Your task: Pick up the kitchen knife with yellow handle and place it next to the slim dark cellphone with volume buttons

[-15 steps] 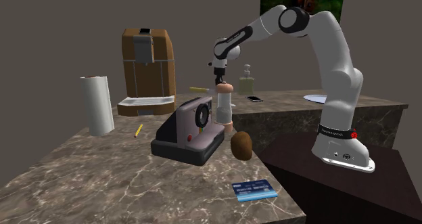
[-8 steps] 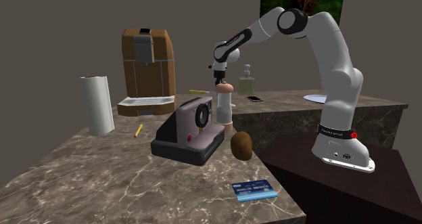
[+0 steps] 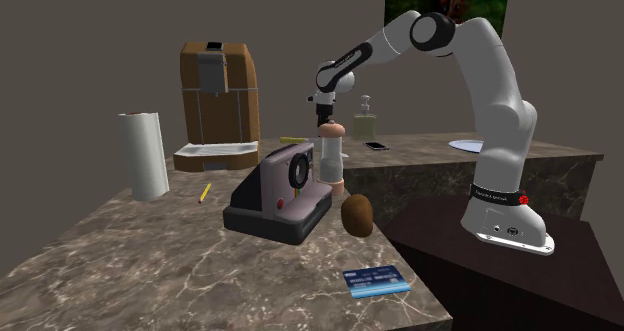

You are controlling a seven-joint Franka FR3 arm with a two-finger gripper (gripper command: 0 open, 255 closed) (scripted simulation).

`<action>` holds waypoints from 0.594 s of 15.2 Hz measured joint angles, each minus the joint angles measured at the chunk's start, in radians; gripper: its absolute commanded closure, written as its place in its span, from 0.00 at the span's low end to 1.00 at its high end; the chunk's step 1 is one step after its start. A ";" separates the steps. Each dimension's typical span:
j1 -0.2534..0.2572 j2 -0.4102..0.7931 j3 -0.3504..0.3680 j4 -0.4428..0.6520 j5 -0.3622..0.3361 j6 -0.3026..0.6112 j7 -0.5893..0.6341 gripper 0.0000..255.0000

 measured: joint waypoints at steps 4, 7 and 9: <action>-0.003 -0.032 0.001 0.022 0.002 -0.053 -0.003 0.00; -0.002 -0.049 0.002 0.047 0.003 -0.095 -0.001 0.00; -0.003 -0.052 0.001 0.048 0.004 -0.100 -0.002 0.00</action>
